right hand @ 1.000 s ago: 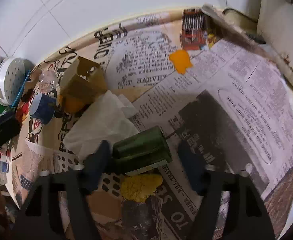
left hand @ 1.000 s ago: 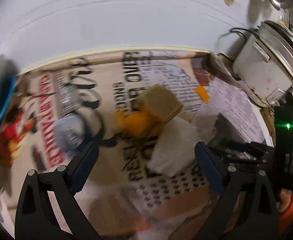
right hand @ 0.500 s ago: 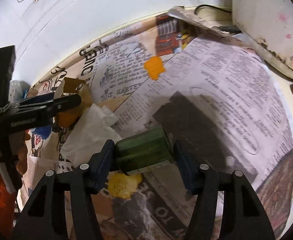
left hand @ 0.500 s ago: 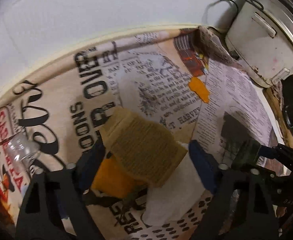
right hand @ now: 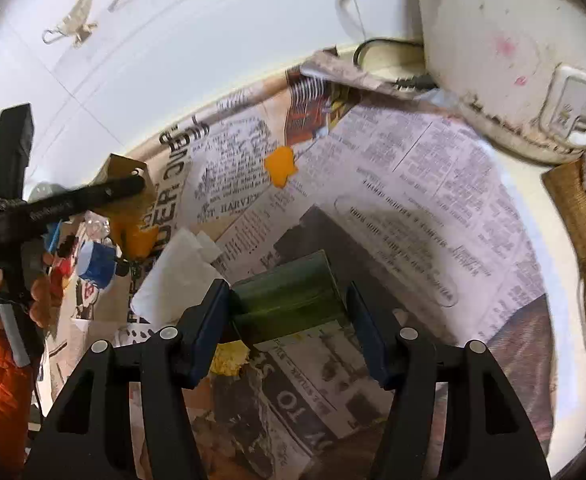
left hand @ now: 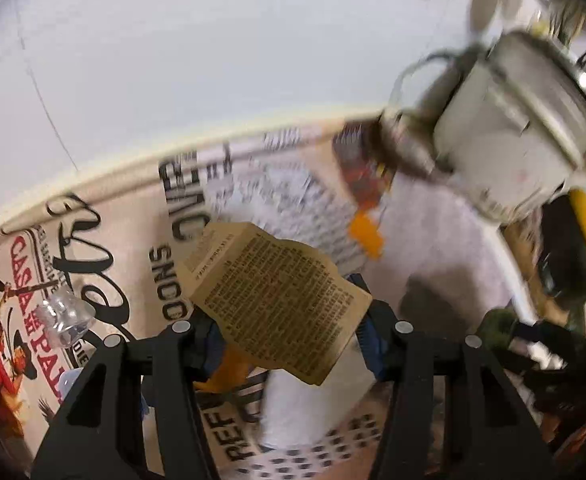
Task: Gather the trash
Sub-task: 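Grasp the green can with the right tool while the left tool reaches toward the cardboard piece, then grasp the brown cardboard piece with the left tool while the right tool holds the green can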
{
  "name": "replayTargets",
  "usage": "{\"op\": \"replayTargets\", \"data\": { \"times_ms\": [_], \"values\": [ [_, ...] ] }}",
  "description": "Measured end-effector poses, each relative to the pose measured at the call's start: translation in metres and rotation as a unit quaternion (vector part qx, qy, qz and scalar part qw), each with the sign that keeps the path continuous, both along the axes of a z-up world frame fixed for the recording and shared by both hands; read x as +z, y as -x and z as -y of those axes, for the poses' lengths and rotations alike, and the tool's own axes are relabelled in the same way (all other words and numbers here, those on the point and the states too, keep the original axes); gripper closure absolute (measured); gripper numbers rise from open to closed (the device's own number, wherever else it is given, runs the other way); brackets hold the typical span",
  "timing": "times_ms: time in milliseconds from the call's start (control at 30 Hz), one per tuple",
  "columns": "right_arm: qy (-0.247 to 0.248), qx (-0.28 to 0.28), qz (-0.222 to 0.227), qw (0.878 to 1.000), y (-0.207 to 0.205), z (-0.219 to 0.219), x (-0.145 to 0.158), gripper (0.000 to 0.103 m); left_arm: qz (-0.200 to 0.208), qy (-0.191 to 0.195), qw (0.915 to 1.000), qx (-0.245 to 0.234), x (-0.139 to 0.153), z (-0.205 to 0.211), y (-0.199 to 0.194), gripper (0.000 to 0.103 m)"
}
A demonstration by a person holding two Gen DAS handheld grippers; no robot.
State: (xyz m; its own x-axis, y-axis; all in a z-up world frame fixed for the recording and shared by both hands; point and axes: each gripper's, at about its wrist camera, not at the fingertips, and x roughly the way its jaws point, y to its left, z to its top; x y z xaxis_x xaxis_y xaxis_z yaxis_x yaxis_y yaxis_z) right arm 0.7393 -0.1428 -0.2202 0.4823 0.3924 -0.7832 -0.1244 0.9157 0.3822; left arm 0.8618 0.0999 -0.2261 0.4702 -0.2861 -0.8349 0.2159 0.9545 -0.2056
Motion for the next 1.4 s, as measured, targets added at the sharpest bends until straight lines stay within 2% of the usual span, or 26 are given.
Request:
{"op": "replayTargets", "data": {
  "times_ms": [133, 200, 233, 333, 367, 467, 667, 900, 1033, 1100, 1133, 1167, 1233, 1333, 1400],
  "values": [
    [-0.006, 0.005, 0.023, 1.0, 0.013, 0.02, 0.014, 0.046, 0.04, 0.014, 0.9989, 0.019, 0.032, 0.014, 0.016, 0.051],
    [-0.009, 0.009, 0.035, 0.999, 0.019, 0.03, 0.021, 0.046, 0.051, 0.01, 0.9984, 0.023, 0.045, 0.025, 0.029, 0.078],
    [-0.009, 0.011, 0.041, 0.999, 0.022, 0.035, 0.025, 0.046, 0.048, 0.008, 0.9985, 0.025, 0.048, 0.029, 0.034, 0.089],
    [-0.011, 0.024, 0.061, 0.998, 0.032, 0.049, 0.037, 0.046, 0.058, 0.002, 0.9973, 0.045, 0.057, 0.043, 0.059, 0.09],
    [-0.011, 0.03, 0.068, 0.997, 0.037, 0.054, 0.041, 0.046, 0.066, -0.004, 0.9965, 0.052, 0.059, 0.048, 0.07, 0.096],
    [-0.013, 0.05, 0.086, 0.995, 0.048, 0.064, 0.049, 0.046, 0.074, -0.006, 0.9942, 0.078, 0.062, 0.058, 0.102, 0.102],
    [-0.009, 0.087, 0.094, 0.992, 0.079, 0.077, 0.057, 0.046, 0.084, -0.003, 0.989, 0.122, 0.073, 0.072, 0.173, 0.103],
    [-0.019, 0.108, 0.103, 0.989, 0.12, 0.074, 0.064, 0.046, 0.094, -0.012, 0.9857, 0.139, 0.083, 0.082, 0.246, 0.103],
    [-0.017, 0.105, 0.108, 0.989, 0.148, 0.066, 0.068, 0.046, 0.078, -0.012, 0.9896, 0.12, 0.075, 0.081, 0.272, 0.103],
    [-0.011, 0.1, 0.114, 0.988, 0.162, 0.063, 0.068, 0.046, 0.063, -0.015, 0.992, 0.108, 0.065, 0.078, 0.282, 0.097],
    [-0.004, 0.097, 0.12, 0.988, 0.168, 0.062, 0.067, 0.046, 0.057, -0.018, 0.9933, 0.099, 0.057, 0.077, 0.286, 0.084],
    [0.004, 0.09, 0.125, 0.988, 0.174, 0.061, 0.065, 0.046, 0.054, -0.022, 0.9936, 0.096, 0.05, 0.075, 0.288, 0.065],
    [0.005, 0.08, 0.124, 0.989, 0.18, 0.061, 0.059, 0.046, 0.056, -0.033, 0.9924, 0.105, 0.035, 0.072, 0.292, 0.052],
    [-0.001, 0.064, 0.112, 0.992, 0.183, 0.063, 0.045, 0.046, 0.037, -0.054, 0.9909, 0.118, 0.01, 0.07, 0.284, 0.052],
    [0.002, 0.067, 0.101, 0.993, 0.182, 0.064, 0.037, 0.046, 0.03, -0.053, 0.9909, 0.12, -0.002, 0.068, 0.274, 0.052]
  ]
}}
